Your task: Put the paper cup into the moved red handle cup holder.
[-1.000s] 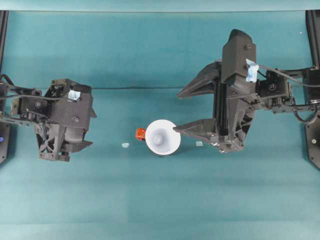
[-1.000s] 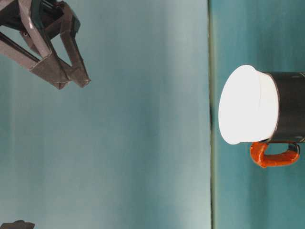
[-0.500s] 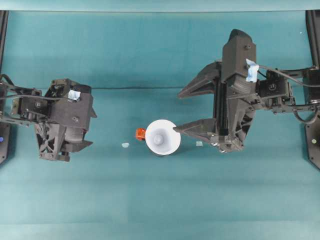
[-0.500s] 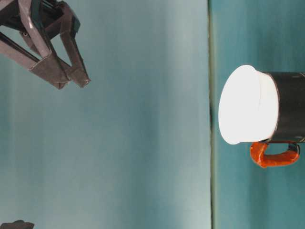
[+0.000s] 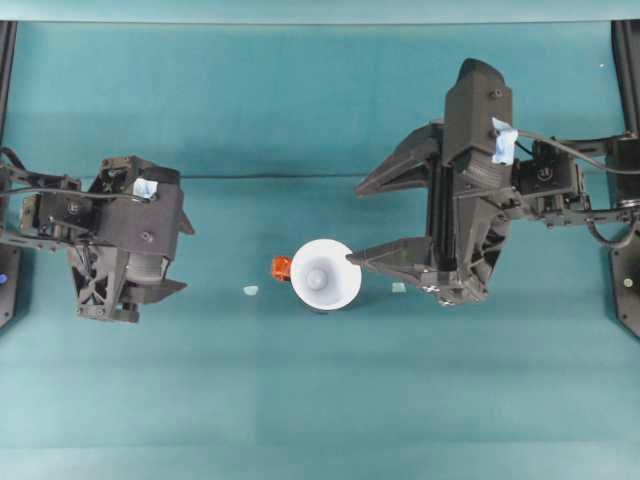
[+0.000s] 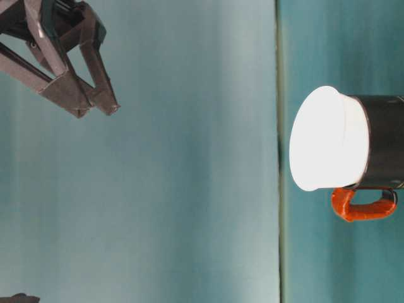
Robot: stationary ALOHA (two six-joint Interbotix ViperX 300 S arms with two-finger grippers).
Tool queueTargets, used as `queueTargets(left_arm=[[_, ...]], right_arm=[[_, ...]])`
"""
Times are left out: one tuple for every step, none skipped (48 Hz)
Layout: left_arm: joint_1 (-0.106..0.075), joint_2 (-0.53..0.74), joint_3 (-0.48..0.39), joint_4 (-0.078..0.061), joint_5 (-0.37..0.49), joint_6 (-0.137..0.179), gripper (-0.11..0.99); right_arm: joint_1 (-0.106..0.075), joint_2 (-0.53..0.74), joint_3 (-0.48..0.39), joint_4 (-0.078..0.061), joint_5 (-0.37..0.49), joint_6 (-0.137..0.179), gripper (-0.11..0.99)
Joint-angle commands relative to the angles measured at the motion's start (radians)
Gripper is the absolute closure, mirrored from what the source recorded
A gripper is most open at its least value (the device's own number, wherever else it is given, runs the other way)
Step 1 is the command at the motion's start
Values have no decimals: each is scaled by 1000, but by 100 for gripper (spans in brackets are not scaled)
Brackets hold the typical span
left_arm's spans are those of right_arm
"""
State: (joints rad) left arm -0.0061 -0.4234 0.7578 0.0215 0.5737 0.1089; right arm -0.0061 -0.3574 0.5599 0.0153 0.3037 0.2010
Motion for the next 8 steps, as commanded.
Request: queueTargets(left_arm=[[-2,-11,-11,2,-8,-2,4],[0,-11,-11,2,-8,-2,4],[-2,-11,-11,2,-8,-2,4],[-2,-11,-12,2,-8,-2,4],[-2,-11,-12,2,-8,-2,4],[-2,-11,-11,2,-8,-2,4],[-2,-11,-12,2,-8,-2,4],[0,-11,-12,2,-8,-2,4]], right_arm=[[3,-46,-9,2,-8,-6,11],[3,-46,-9,2,-9,-6,10],[3,-46,-9,2,-9,-6,10],[3,-46,-9,2,-9,-6,10],[3,-46,-9,2,-9,-6,10],[3,-46,-11,2,-9,-6,10],[3,-46,-9,2,-9,-6,10],[3,-46,-9,2,-9,-6,11]])
